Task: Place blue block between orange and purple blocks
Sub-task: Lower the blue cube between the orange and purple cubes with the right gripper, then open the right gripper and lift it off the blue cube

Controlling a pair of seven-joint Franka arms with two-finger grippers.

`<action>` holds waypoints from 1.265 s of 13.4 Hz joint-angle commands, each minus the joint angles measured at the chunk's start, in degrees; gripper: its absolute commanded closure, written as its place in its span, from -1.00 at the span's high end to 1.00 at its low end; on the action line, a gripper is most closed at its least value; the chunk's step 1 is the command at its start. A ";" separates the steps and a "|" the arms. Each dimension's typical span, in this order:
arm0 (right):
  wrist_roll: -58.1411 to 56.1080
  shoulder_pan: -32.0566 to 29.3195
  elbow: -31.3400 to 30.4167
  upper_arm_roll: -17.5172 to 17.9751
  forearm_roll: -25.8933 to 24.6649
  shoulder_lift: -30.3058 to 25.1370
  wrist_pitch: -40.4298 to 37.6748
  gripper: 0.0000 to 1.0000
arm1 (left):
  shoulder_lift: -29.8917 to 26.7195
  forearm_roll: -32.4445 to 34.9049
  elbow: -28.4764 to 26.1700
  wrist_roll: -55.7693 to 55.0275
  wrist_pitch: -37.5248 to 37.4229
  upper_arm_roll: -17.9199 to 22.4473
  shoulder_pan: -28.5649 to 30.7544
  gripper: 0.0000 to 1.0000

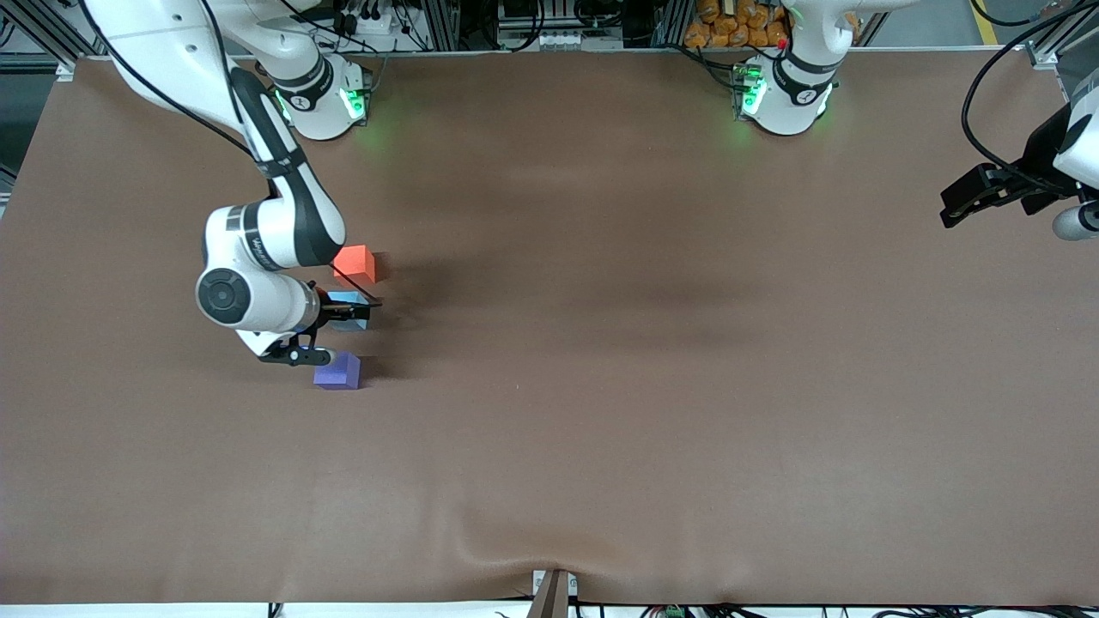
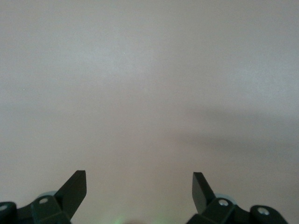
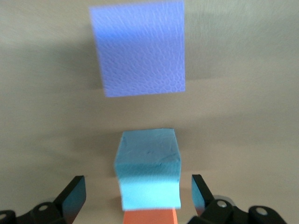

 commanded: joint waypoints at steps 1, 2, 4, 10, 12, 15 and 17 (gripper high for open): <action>-0.40 -0.86 5.31 0.43 0.95 -0.92 -6.28 1.00 | -0.04 -0.09 0.32 0.89 -0.30 -0.27 0.32 1.00; -0.40 -0.86 5.93 0.43 0.95 -1.01 -6.47 1.00 | -0.04 -0.09 0.32 0.98 -0.30 -0.27 0.40 1.00; -0.40 -0.95 6.46 0.43 0.95 -1.19 -6.73 1.00 | -0.04 -0.09 0.41 3.17 -0.30 -0.27 0.32 1.00; -1.10 -2.53 17.69 0.34 1.04 -3.29 -15.95 1.00 | -0.04 -0.35 0.93 4.41 -0.30 -0.27 0.40 1.00; -1.28 -4.10 18.68 0.43 1.04 -4.96 -18.50 1.00 | -0.04 -0.52 0.85 4.32 -0.30 -0.27 0.40 1.00; -1.37 -4.29 18.68 0.34 1.04 -6.81 -20.88 1.00 | -0.04 -0.79 0.85 4.32 -0.30 -0.27 0.32 1.00; -1.45 -4.46 18.68 0.26 0.95 -8.65 -21.50 1.00 | -0.04 -0.88 0.76 4.23 -0.22 -0.36 0.40 1.00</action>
